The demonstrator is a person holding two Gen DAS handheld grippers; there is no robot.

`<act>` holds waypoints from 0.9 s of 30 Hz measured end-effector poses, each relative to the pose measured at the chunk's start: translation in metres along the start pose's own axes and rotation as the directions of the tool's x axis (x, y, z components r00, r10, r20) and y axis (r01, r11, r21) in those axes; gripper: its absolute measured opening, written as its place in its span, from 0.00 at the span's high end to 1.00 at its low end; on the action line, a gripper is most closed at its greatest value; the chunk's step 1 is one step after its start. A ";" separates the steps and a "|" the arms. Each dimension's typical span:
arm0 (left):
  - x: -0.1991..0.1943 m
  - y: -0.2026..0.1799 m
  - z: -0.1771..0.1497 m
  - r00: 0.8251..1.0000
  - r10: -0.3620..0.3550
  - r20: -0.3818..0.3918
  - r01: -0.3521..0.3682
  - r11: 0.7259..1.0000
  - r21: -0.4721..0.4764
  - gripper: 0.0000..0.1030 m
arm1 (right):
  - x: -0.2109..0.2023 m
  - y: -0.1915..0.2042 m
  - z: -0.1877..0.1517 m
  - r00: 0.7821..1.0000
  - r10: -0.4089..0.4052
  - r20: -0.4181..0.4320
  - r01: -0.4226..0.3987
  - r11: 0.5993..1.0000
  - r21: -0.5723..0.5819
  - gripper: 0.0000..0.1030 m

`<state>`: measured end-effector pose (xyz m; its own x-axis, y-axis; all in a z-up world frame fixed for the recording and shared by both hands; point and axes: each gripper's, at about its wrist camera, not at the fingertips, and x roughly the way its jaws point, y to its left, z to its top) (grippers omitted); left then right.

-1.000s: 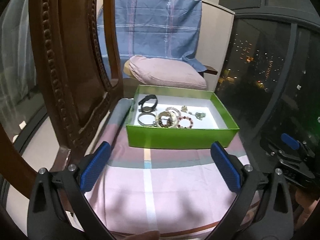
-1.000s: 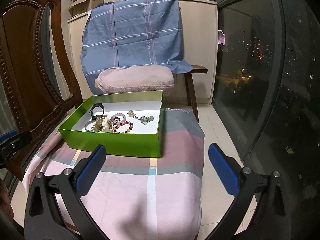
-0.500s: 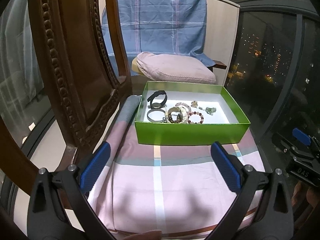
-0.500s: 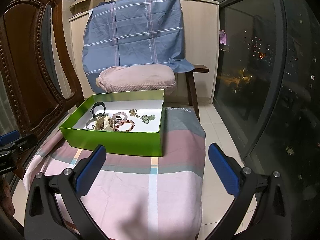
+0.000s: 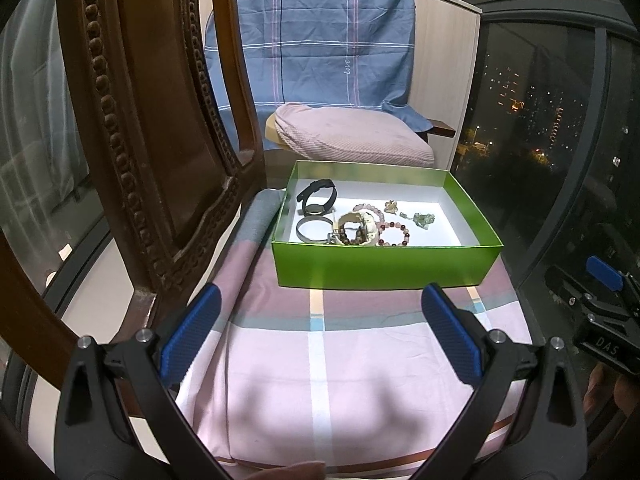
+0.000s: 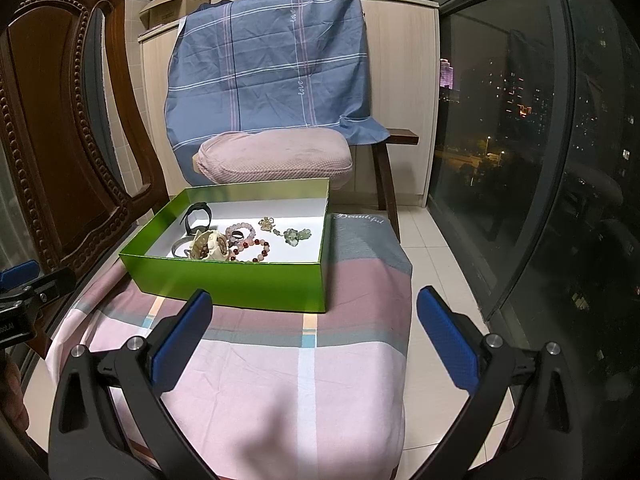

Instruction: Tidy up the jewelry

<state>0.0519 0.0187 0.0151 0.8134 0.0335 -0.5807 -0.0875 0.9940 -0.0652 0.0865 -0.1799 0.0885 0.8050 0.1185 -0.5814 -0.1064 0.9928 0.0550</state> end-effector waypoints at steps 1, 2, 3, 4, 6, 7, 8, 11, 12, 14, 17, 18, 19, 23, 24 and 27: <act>0.000 0.000 0.000 1.000 0.001 0.000 -0.001 1.000 -0.001 0.04 | 0.000 0.000 0.000 1.000 0.001 0.000 -0.001 1.000 0.001 0.03; 0.000 0.000 0.000 1.000 0.001 0.000 -0.001 1.000 -0.001 0.04 | 0.000 0.000 0.000 1.000 0.001 0.000 -0.001 1.000 0.000 0.03; 0.000 0.000 0.000 1.000 0.003 0.000 -0.003 1.000 -0.001 0.04 | 0.000 0.000 0.000 1.000 0.001 -0.001 -0.001 1.000 0.000 0.03; 0.000 0.001 0.000 1.000 0.004 0.001 -0.004 1.000 -0.002 0.04 | 0.000 0.000 0.000 1.000 0.001 -0.001 -0.001 1.000 0.000 0.03; -0.001 0.001 -0.001 1.000 0.003 0.001 -0.003 1.000 -0.003 0.04 | 0.000 0.000 0.000 1.000 0.002 -0.001 -0.002 1.000 0.000 0.03; 0.000 0.001 0.000 1.000 0.003 0.001 -0.003 1.000 -0.002 0.04 | 0.001 0.000 0.000 1.000 0.002 -0.001 -0.002 1.000 0.001 0.03; 0.000 0.001 0.000 1.000 0.003 0.001 -0.003 1.000 -0.002 0.04 | 0.001 0.000 0.000 1.000 0.002 -0.001 -0.002 1.000 0.002 0.03; 0.000 0.001 0.000 1.000 0.003 -0.001 -0.003 1.000 0.000 0.04 | 0.001 0.000 0.000 1.000 0.002 -0.002 -0.002 1.000 0.000 0.03; 0.000 0.000 -0.001 1.000 0.003 -0.002 -0.003 1.000 0.002 0.04 | 0.001 0.000 0.000 1.000 0.002 -0.001 -0.002 1.000 0.000 0.03; 0.000 0.001 -0.001 1.000 0.004 -0.002 -0.004 1.000 0.005 0.04 | 0.001 0.000 0.000 1.000 0.002 -0.001 -0.002 1.000 0.001 0.03; 0.000 0.000 0.000 1.000 0.010 0.002 -0.010 1.000 0.004 0.04 | 0.001 0.000 0.000 1.000 0.003 -0.002 -0.003 1.000 0.001 0.03; 0.000 0.000 0.000 1.000 0.010 0.002 -0.010 1.000 0.003 0.04 | 0.001 0.000 0.000 1.000 0.004 -0.003 -0.004 1.000 0.001 0.03; 0.001 0.000 0.000 1.000 0.010 0.002 -0.010 1.000 0.002 0.04 | 0.001 0.000 0.000 1.000 0.004 -0.002 -0.004 1.000 0.000 0.03; 0.000 0.000 -0.001 1.000 0.005 0.002 -0.005 1.000 0.006 0.04 | 0.001 0.001 0.000 1.000 0.003 -0.002 -0.003 1.000 0.001 0.03; 0.000 -0.001 -0.001 1.000 0.003 0.001 -0.003 1.000 0.009 0.04 | 0.001 0.001 0.000 1.000 0.003 -0.001 -0.003 1.000 0.002 0.03; 0.000 -0.001 -0.001 1.000 0.002 -0.001 -0.002 1.000 0.009 0.04 | 0.001 0.001 -0.001 1.000 0.003 -0.003 -0.003 1.000 -0.001 0.03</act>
<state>0.0515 0.0179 0.0142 0.8127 0.0356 -0.5815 -0.0842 0.9948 -0.0568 0.0868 -0.1792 0.0876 0.8031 0.1218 -0.5833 -0.1094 0.9924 0.0566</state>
